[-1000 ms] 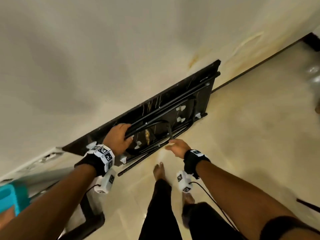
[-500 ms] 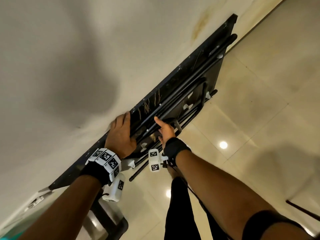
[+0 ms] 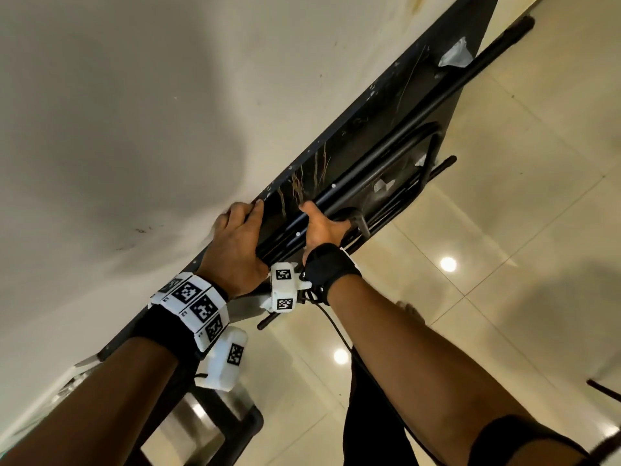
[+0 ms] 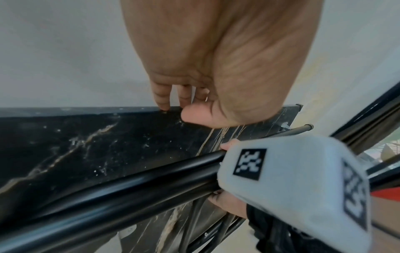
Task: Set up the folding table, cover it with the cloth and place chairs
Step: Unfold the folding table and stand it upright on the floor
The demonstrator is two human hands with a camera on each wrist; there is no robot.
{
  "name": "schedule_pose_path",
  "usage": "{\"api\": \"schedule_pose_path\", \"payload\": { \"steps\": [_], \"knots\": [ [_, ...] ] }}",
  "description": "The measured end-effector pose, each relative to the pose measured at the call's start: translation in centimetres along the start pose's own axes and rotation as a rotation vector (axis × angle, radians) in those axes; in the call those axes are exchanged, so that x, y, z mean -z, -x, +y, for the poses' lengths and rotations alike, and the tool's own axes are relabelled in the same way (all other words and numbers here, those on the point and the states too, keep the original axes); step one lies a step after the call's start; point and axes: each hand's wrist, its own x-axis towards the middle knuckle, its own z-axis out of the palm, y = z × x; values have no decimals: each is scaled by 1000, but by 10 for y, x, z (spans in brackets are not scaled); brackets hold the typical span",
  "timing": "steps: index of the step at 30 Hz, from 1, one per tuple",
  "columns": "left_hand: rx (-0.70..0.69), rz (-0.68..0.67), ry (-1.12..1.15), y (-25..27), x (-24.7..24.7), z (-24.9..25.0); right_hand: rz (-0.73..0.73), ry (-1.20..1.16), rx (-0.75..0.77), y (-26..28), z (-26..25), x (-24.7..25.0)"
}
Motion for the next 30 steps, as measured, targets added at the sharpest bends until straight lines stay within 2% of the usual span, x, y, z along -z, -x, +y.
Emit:
{"api": "schedule_pose_path", "payload": {
  "steps": [8, 14, 18, 22, 27, 30],
  "knots": [
    [77, -57, 22, -11, 13, 15, 152, 111, -59, 9, -10, 10],
    [8, 21, -83, -29, 12, 31, 195, 224, -73, 8, -14, 26],
    [11, -99, -77, -53, 19, 42, 205, 191, -51, 8, -11, 42],
    [-43, -218, -206, -67, 4, 62, 225, 139, -53, 7, -7, 56],
    [-37, -307, -293, -74, -7, 88, 191, 46, -40, 7, -9, 65],
    [-59, -304, -304, -68, -11, 96, 178, -18, -26, 10, -12, 67]
  ]
}}
